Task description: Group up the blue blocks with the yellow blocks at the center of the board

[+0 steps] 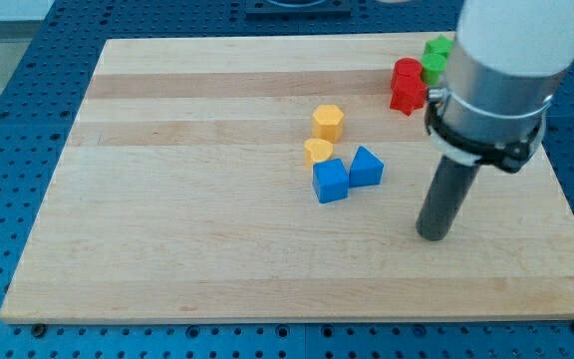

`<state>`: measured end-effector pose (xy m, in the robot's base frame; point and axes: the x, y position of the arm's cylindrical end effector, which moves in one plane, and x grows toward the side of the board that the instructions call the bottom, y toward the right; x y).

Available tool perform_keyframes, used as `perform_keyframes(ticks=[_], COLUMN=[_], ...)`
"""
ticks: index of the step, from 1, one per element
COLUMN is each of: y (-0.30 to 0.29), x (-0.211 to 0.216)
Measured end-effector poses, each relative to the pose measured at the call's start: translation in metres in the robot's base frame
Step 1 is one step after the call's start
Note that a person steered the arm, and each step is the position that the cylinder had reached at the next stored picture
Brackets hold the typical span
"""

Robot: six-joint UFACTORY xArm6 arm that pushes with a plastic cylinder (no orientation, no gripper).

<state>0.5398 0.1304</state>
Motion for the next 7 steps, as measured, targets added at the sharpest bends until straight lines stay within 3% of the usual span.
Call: perform_keyframes(ticks=[1,3,7], y=[-0.029,-0.058,-0.085], x=[-0.005,-0.092,-0.113])
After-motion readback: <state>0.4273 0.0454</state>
